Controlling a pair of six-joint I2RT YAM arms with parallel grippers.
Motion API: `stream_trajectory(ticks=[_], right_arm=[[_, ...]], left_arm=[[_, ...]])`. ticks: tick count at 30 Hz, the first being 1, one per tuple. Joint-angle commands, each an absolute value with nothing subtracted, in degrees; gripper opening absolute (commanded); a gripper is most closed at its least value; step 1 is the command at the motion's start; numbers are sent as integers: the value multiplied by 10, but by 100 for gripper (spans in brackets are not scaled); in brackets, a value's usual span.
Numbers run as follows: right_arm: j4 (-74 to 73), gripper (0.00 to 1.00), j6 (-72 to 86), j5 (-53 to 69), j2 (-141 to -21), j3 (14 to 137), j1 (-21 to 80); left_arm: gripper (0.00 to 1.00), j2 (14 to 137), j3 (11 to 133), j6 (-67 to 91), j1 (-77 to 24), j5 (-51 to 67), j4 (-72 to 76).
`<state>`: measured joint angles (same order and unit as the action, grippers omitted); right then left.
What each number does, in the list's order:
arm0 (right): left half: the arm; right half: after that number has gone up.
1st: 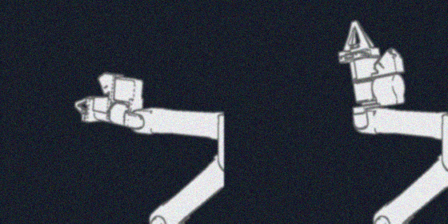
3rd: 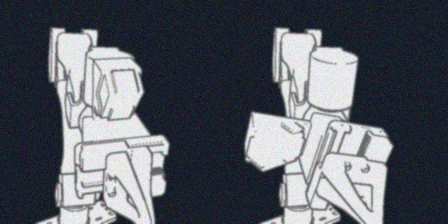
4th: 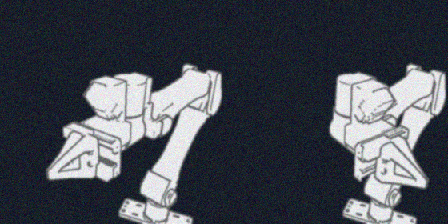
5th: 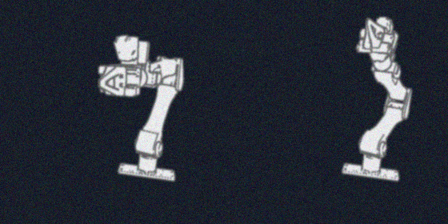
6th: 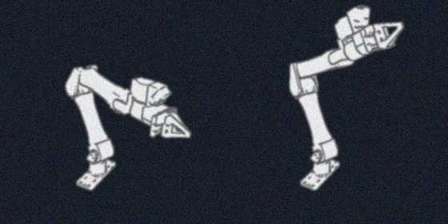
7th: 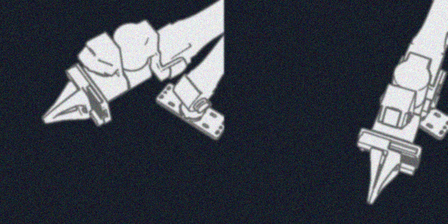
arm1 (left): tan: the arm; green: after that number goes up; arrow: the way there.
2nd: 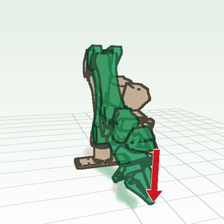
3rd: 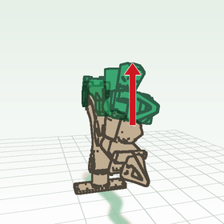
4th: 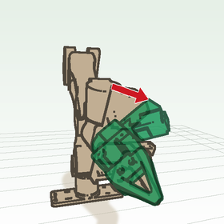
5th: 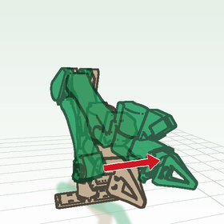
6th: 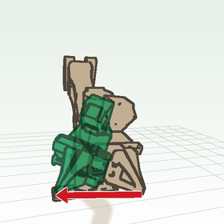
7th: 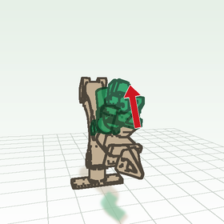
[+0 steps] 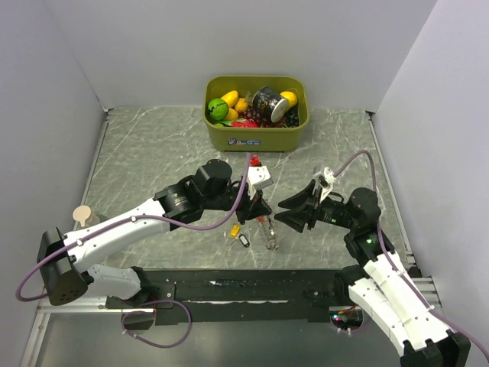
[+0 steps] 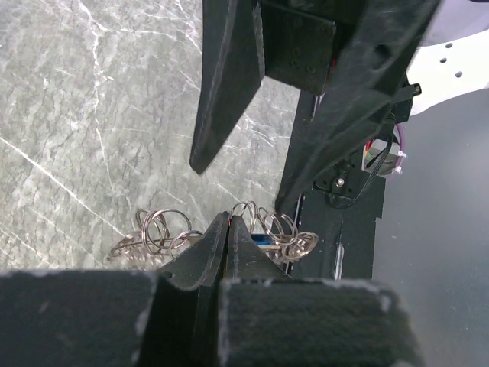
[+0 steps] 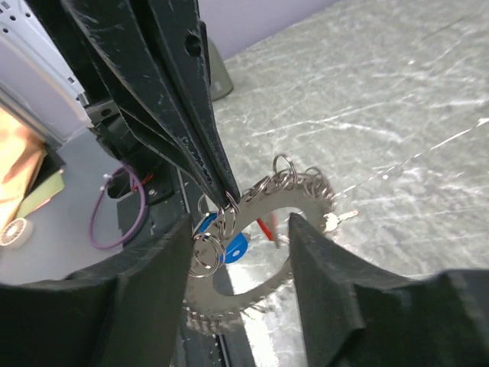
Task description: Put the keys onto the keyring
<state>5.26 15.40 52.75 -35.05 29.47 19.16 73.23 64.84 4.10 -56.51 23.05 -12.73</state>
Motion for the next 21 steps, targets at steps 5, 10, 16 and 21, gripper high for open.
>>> stream_trajectory(ticks=[5, 10, 16, 21], right_arm=[[91, 49, 159, 554, -380, 290, 207], [99, 30, 158, 561, -398, 293, 227], [89, 0, 149, 546, -388, 299, 232], [68, 0, 127, 540, -374, 303, 231]], left_arm=[[1, 715, 658, 40, -569, 236, -85], [1, 715, 659, 42, -569, 238, -84], [1, 714, 658, 42, -569, 225, -89], [54, 702, 647, 63, -569, 181, -79]])
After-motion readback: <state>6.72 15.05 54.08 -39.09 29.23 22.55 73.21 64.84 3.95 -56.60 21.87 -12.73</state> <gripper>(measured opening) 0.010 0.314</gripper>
